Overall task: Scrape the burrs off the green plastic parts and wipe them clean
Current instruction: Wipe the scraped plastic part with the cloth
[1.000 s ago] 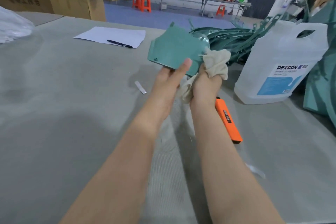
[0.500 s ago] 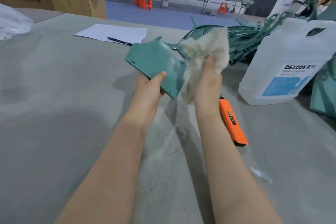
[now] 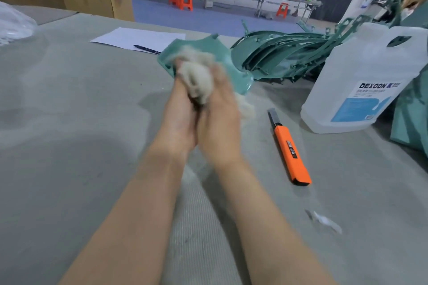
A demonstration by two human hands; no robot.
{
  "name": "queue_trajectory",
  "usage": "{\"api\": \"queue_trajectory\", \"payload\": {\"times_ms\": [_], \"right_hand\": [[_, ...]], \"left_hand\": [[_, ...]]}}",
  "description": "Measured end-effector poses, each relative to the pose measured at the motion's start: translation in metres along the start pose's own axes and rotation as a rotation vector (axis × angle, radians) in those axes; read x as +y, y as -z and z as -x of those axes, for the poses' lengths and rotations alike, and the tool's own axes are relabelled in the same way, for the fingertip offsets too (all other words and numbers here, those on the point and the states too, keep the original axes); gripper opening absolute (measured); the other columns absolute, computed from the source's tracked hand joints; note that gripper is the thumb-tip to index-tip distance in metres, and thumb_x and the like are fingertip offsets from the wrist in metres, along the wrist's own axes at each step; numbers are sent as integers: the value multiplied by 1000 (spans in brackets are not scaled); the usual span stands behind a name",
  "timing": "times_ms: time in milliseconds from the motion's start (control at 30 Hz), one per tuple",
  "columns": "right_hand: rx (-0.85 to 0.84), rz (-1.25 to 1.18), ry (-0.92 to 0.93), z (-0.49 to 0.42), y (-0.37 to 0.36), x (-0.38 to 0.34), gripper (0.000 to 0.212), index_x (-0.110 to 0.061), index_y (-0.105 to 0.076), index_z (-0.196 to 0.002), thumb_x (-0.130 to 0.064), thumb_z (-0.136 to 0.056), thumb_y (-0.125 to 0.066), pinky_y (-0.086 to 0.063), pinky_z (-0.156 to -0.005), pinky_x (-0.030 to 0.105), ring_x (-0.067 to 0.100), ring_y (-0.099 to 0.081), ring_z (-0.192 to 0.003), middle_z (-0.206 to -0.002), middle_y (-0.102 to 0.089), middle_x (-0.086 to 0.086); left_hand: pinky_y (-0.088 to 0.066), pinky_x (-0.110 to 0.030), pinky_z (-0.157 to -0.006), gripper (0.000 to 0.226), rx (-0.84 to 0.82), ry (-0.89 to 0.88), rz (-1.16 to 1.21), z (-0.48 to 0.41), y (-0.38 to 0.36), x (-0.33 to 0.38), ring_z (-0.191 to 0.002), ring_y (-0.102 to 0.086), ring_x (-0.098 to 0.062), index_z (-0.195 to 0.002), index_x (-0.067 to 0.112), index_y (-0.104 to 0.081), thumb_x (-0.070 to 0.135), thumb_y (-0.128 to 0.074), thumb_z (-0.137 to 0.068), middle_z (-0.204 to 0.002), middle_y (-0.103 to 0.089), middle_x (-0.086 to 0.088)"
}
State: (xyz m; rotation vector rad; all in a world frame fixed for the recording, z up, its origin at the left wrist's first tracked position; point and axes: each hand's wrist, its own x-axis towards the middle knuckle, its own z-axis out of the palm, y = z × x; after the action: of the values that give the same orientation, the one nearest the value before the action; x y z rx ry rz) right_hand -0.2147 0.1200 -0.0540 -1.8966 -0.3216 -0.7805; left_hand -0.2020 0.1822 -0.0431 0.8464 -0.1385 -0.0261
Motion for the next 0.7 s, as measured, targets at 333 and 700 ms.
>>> {"api": "queue_trajectory", "payload": {"times_ms": [333,700], "right_hand": [[167,149,-150,-25,32,29,55,-1,-47,-138,14,-87,-35,-27,-115,44,29,-39,-137,-144,-48,15],[-121,274,-7,-14,19,8,49,-11,-37,-148,-29,-103,-36,-2,-121,40,17,-15,-149,-158,-30,3]], "left_hand": [[-54,-35,-89,58,-64,69,35,0,-1,0,-109,-65,-19,-121,14,-60,56,-28,-98,-116,-69,-6],[-47,-34,-101,78,-142,157,132,2,-3,0,-120,-59,-18,-128,17,-56,73,-18,-90,-125,-65,-3]]}}
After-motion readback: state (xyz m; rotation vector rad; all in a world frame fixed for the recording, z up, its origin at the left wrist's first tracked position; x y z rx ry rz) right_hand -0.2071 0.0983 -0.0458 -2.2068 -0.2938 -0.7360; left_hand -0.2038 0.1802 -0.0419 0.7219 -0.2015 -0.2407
